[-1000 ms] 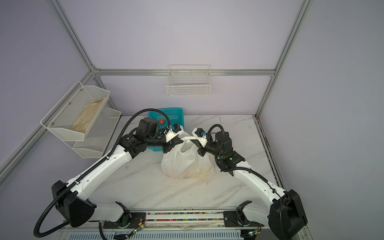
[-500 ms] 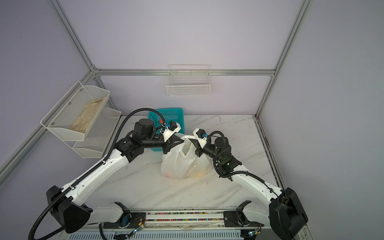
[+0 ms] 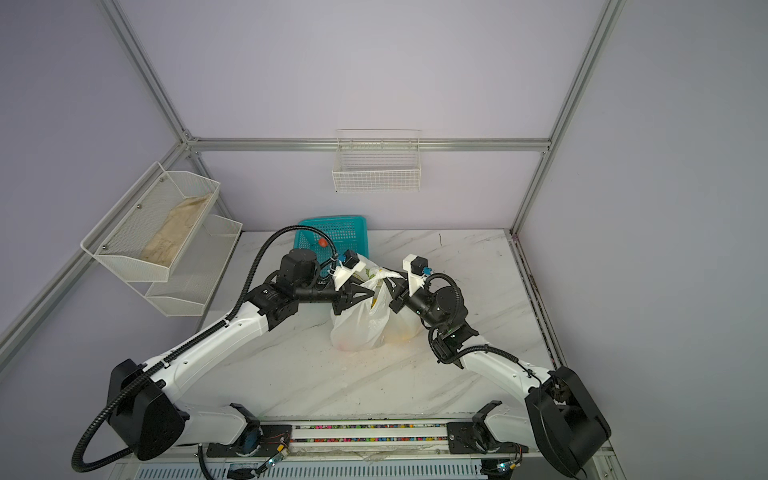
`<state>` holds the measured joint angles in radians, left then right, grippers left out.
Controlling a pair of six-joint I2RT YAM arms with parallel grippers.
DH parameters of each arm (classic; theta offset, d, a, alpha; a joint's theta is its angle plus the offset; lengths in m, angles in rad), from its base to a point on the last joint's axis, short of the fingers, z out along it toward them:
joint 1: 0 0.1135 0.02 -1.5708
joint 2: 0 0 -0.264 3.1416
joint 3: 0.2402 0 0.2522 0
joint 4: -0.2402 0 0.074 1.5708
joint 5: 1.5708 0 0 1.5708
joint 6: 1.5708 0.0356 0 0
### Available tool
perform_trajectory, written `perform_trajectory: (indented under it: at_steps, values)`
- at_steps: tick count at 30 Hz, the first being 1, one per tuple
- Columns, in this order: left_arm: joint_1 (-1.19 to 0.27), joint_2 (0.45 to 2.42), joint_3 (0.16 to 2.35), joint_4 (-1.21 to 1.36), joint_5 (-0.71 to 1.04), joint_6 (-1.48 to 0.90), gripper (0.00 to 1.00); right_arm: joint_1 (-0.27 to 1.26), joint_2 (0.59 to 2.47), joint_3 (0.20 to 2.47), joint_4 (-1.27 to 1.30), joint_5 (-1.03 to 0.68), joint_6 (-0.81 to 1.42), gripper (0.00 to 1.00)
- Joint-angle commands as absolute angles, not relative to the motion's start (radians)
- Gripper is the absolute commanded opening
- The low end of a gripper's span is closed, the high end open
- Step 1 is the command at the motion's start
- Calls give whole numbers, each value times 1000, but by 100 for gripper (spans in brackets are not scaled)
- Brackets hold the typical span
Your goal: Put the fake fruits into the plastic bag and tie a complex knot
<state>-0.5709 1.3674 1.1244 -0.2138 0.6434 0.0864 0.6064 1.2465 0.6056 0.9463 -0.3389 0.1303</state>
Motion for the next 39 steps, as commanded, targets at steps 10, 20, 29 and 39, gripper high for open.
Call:
perform_trajectory:
  at_steps: [10, 20, 29, 39]
  values:
    - [-643, 1343, 891, 169, 680, -77, 39, 595, 1365, 657, 1129, -470, 206, 0]
    - [-642, 1291, 758, 320, 568, -96, 49, 551, 1475, 670, 1263, -606, 333, 0]
    - [-635, 1064, 721, 207, 359, -101, 56, 519, 1445, 639, 1216, -643, 196, 0]
    - [-520, 1069, 895, 102, 308, -170, 64, 521, 1286, 741, 660, -592, -275, 0]
